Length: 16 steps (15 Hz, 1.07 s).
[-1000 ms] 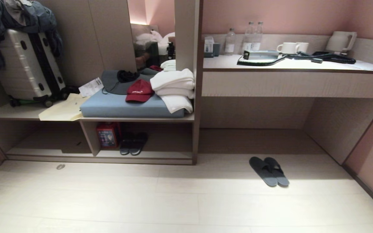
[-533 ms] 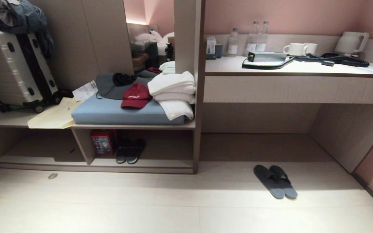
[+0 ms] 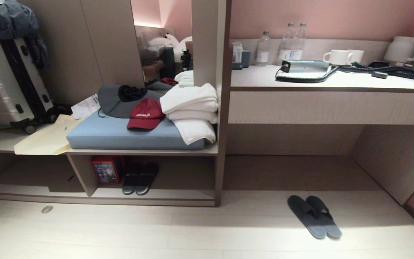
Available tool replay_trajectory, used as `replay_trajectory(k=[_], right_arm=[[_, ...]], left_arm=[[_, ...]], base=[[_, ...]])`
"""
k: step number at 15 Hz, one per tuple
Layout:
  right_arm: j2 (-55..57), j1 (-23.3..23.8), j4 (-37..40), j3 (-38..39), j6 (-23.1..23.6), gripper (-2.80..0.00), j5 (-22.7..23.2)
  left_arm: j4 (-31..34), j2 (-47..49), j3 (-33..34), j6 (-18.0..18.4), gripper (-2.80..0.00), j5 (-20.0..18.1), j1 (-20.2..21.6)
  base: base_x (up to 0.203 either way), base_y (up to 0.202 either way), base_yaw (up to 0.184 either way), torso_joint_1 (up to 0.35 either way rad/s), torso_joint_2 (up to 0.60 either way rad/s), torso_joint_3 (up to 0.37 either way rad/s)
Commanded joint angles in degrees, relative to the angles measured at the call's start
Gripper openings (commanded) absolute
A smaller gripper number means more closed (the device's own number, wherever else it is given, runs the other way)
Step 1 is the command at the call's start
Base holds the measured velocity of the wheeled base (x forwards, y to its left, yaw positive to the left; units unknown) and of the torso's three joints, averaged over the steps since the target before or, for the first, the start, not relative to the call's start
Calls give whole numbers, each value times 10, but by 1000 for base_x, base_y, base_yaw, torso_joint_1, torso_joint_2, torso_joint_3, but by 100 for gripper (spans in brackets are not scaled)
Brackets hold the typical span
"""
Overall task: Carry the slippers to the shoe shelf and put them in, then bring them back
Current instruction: Pick up the slippers on the floor
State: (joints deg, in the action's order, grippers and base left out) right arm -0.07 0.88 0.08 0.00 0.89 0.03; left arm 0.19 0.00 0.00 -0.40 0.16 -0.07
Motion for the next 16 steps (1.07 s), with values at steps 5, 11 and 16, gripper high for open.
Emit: replay_trajectory(k=[5, 11, 16], right_arm=[[1, 0, 1, 0, 2, -280, -2], [0, 0, 1, 0, 0, -280, -2], [0, 0, 1, 1, -1, -280, -2]], left_arm=[[0, 0, 0, 0, -280, 0, 0], [0, 0, 0, -1, -280, 0, 0], [1, 0, 0, -1, -280, 0, 0]], base=[[197, 0, 1, 3, 5, 1], [131, 0, -1, 3, 2, 2], [0, 0, 0, 0, 0, 0]])
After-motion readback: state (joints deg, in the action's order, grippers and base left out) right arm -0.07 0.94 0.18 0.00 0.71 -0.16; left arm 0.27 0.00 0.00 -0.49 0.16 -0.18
